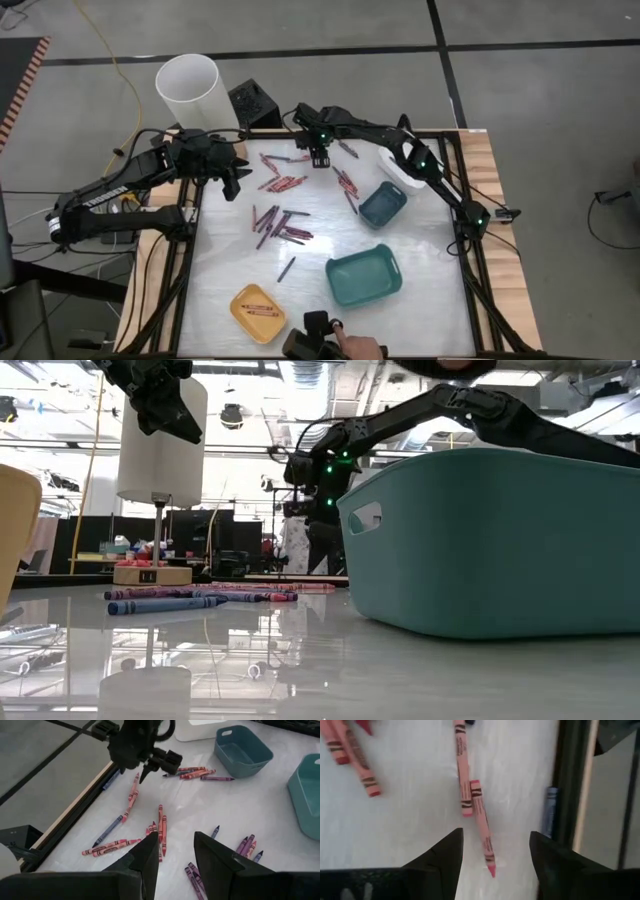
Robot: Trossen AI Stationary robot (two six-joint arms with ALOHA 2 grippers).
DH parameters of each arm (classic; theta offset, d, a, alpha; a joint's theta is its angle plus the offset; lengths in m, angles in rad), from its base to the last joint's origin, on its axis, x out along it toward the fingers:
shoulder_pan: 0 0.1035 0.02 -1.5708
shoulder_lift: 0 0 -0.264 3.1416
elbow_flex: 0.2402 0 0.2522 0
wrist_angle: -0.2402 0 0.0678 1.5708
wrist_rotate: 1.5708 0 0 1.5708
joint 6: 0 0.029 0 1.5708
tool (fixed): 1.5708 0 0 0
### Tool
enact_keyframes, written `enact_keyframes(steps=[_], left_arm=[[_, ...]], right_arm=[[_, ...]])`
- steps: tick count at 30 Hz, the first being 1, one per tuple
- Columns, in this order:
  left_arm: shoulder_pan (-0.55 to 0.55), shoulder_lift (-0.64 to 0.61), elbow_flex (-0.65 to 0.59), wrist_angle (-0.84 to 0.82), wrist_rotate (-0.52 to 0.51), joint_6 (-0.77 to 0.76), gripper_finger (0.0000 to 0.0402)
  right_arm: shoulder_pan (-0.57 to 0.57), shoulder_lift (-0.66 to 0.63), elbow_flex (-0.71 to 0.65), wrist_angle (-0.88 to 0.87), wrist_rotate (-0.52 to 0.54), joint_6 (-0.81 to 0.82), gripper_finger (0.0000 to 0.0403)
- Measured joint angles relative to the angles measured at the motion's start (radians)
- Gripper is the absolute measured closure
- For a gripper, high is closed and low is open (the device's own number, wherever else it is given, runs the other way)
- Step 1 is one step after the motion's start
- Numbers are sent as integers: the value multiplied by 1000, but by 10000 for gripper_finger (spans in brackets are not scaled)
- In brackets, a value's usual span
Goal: Sort crayons
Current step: Put the pink crayon into the dark blue bin
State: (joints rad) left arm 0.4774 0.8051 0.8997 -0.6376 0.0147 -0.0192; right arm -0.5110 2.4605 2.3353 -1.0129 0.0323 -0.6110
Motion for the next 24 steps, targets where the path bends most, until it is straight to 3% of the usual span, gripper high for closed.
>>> enact_keyframes(steps=[24], left_arm=[[0, 0, 0, -1, 5, -3, 290]], right_arm=[[80, 39, -1, 130, -20, -17, 197]])
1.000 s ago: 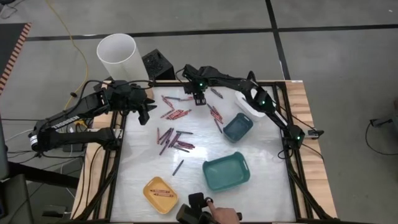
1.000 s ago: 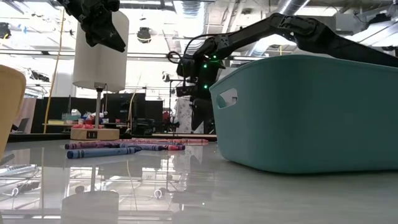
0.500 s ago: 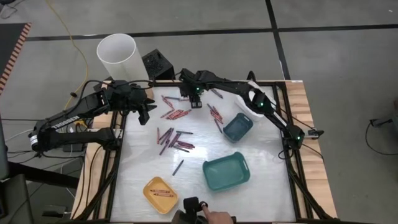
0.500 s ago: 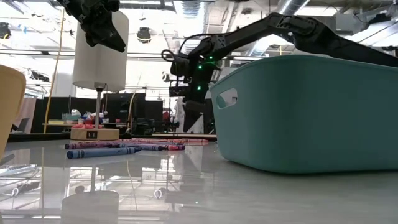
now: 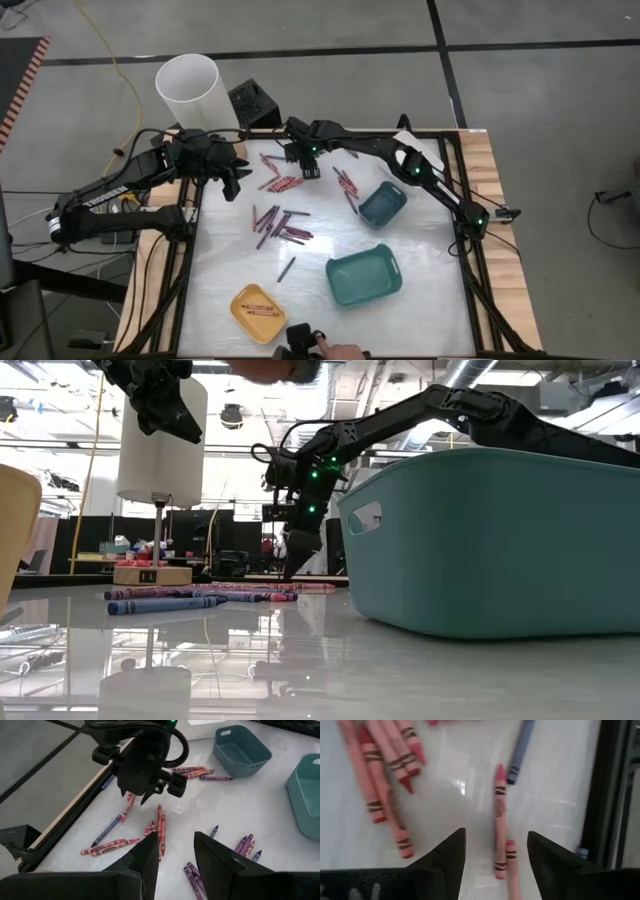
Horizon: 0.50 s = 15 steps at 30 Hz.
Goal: Sort crayons
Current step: Put the pink crayon into the dark blue bin
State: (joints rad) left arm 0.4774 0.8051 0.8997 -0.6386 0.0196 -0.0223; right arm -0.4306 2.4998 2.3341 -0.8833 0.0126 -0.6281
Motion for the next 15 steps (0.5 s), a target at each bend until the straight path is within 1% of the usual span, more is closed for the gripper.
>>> enact_keyframes(steps=[4, 15], left_arm=[[0, 0, 0, 0, 0, 0, 290], [0, 0, 0, 0, 0, -8, 290]], right_arm=[[-5, 5, 0, 3, -37, 0, 201], [-14, 10, 0, 2, -98, 39, 220]])
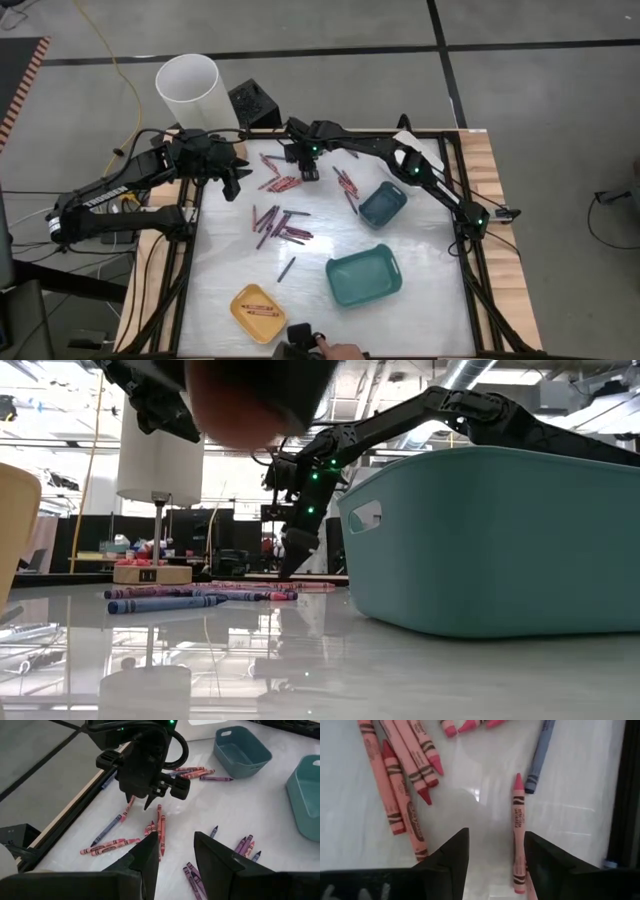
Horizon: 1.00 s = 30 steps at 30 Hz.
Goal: Sort crayons
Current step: Put the pink crayon into the dark blue bin
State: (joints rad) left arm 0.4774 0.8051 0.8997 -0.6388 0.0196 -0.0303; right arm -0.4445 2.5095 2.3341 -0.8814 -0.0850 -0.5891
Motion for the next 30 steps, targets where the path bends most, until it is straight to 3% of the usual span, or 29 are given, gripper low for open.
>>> enact_keyframes(steps=[9, 18, 20, 25, 30], left_arm=[[0, 0, 0, 17, -3, 25, 290], [0, 23, -1, 143, -52, 49, 290], [1, 59, -1, 177, -51, 45, 292], [-7, 220, 0, 343, 72, 42, 328], [5, 408, 64, 429, 69, 101, 375]], right_arm=[[0, -34, 12, 12, -21, 30, 230], [39, -296, 12, -116, 4, 42, 230], [46, -370, 12, -162, 24, 60, 230], [69, -552, 13, -256, 63, 134, 230], [91, -707, 13, -290, 92, 215, 230]])
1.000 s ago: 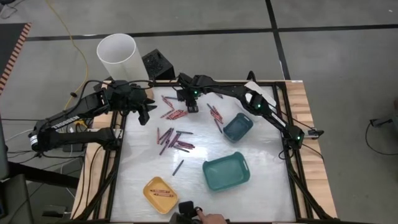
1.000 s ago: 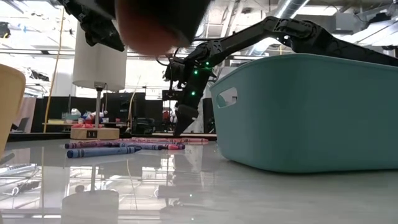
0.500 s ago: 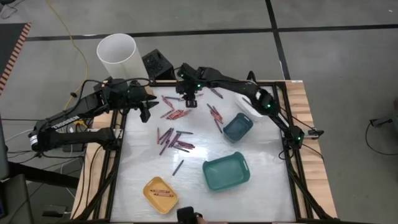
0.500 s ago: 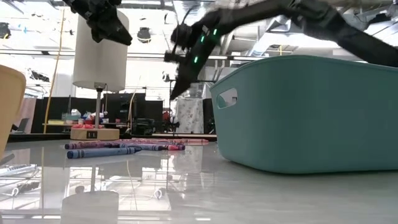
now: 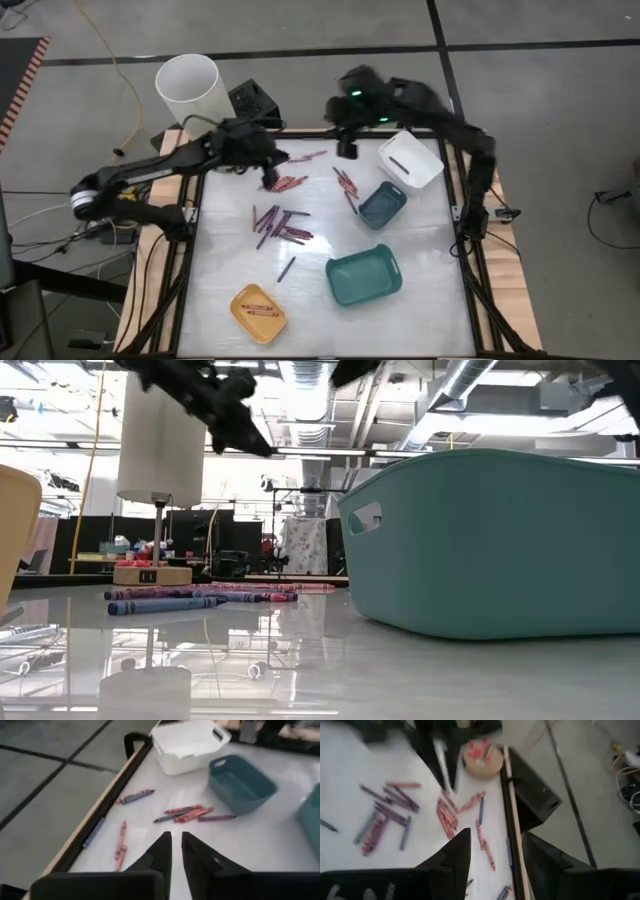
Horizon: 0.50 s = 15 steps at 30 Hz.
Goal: Sort crayons
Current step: Put the pink crayon into the dark blue bin
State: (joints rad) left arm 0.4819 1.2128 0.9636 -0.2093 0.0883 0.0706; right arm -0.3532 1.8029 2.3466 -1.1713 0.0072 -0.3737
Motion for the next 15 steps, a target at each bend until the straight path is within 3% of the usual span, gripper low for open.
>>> enact_keyframes(steps=[4, 7, 10, 15], left_arm=[[21, 149, 112, -83, -14, 9, 383], [47, 260, 225, -199, 45, 51, 365], [59, 373, 339, -293, 116, 112, 332], [57, 548, 525, -415, 87, 210, 253]], right_arm=[[0, -93, 0, -19, 0, 78, 230], [-1, -141, 0, -59, 0, 109, 230], [-2, -175, 0, -101, 0, 112, 230], [-3, -200, 0, -165, 0, 114, 230]])
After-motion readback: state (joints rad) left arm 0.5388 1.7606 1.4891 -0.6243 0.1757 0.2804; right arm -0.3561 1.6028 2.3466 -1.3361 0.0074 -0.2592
